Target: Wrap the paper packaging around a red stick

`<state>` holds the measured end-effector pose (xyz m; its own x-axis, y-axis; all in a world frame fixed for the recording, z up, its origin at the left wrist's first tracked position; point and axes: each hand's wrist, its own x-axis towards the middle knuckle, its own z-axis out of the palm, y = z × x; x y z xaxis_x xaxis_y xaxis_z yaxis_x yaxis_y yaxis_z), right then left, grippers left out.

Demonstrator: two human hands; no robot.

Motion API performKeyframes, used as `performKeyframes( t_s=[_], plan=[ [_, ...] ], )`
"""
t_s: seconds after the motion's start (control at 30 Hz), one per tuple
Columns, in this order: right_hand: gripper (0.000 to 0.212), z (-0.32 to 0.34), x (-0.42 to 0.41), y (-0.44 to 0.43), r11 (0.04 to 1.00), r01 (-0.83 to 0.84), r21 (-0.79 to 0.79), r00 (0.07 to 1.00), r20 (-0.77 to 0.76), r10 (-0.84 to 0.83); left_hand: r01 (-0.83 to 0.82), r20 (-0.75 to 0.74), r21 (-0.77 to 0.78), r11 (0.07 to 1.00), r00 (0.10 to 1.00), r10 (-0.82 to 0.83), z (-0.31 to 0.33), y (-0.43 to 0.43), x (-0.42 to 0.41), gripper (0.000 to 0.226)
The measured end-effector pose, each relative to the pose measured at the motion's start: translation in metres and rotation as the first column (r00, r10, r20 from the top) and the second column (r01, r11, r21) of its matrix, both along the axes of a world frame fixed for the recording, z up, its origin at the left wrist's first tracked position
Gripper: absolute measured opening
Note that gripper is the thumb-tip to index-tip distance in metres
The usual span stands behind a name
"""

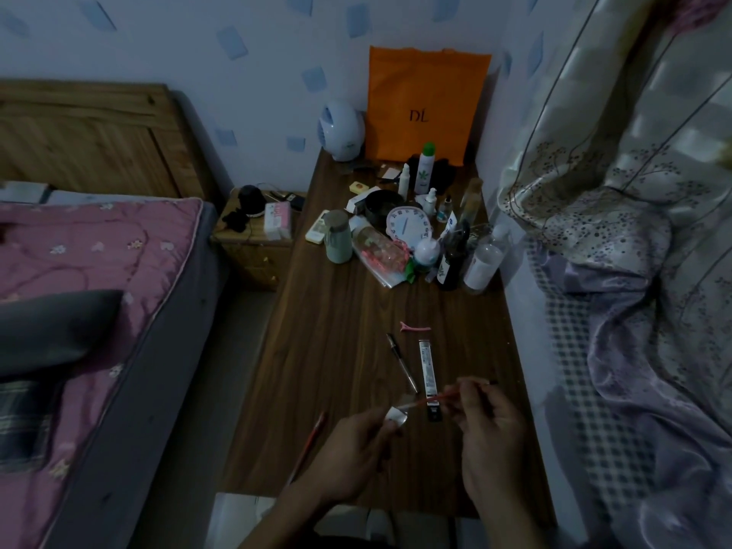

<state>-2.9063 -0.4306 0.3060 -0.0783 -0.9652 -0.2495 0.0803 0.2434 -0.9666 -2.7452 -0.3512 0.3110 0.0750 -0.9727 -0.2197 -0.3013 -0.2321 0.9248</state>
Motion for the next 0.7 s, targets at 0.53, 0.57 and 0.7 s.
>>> performKeyframes(
  t_s=[0.53,0.57,0.7],
  plan=[
    [0.011,0.001,0.008,-0.002,0.987,-0.153,0.041,0.986,-0.056,0.155,0.083,0.140,-0.027,0.996,0.987,-0.078,0.024,-0.001,0.005,0.026],
    [0.011,0.001,0.009,-0.001,0.984,-0.169,0.053,0.984,-0.056,0.172,0.087,0.128,-0.019,0.996,0.988,-0.084,0.025,-0.001,0.004,0.024],
    [0.012,0.001,0.013,0.004,0.956,-0.272,0.106,0.957,-0.075,0.281,0.065,0.076,0.013,0.998,0.995,-0.066,0.030,-0.003,0.004,0.022]
  ],
)
